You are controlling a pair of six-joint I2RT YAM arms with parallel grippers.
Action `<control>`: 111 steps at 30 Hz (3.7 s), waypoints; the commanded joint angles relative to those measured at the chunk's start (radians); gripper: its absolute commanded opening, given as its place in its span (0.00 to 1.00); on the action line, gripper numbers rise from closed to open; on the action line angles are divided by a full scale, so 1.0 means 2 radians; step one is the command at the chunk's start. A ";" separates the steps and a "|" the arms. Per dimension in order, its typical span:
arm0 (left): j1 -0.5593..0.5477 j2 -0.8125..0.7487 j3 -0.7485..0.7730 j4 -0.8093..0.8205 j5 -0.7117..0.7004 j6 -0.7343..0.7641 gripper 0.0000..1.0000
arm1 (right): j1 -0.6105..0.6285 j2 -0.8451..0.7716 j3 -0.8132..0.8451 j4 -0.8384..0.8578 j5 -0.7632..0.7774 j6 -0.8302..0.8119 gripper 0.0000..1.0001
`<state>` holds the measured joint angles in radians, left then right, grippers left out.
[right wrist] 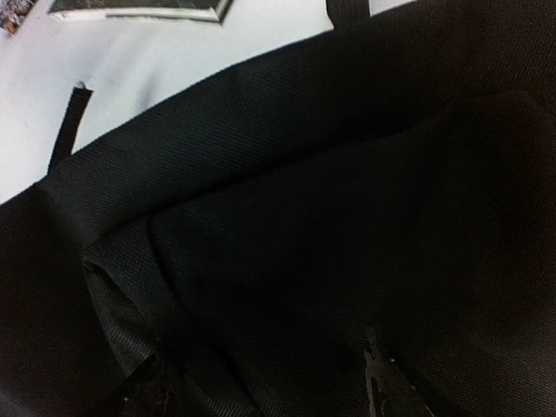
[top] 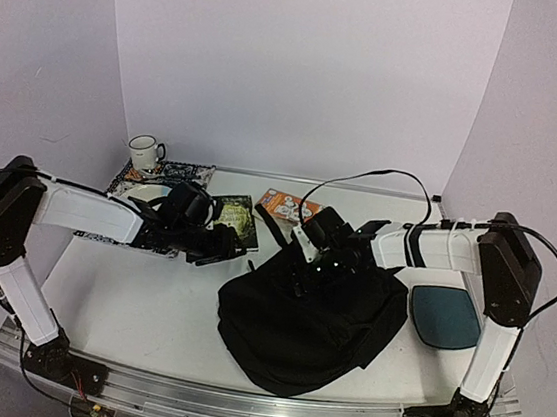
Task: Pack the student bag
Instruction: Adjust the student bag at the center of the board, then hold the largest pocket of the student bag, then pick up the largest pocket of the bag from the student bag.
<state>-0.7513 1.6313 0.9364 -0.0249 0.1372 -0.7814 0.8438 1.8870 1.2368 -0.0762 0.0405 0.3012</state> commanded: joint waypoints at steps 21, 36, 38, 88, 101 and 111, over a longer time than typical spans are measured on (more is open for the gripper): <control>-0.043 0.011 -0.045 0.075 0.067 -0.014 0.28 | 0.032 -0.087 -0.031 0.034 0.008 0.034 0.68; -0.168 0.051 -0.073 0.065 -0.154 0.044 0.18 | 0.031 0.020 0.036 0.052 0.025 0.121 0.73; -0.174 0.052 -0.074 0.066 -0.171 0.045 0.18 | 0.031 0.025 0.041 0.058 0.030 0.139 0.77; -0.101 0.060 0.014 0.126 -0.033 0.102 0.44 | 0.020 0.001 -0.074 0.304 -0.047 0.203 0.00; -0.082 0.108 0.051 0.126 -0.009 0.114 0.28 | 0.015 -0.010 -0.082 0.324 -0.077 0.197 0.00; -0.082 0.104 0.058 0.126 0.000 0.117 0.14 | 0.014 -0.005 -0.079 0.324 -0.076 0.195 0.00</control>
<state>-0.9191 1.8423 1.0054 0.1998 0.1254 -0.5655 0.8623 1.9274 1.0702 0.5479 -0.0677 0.7041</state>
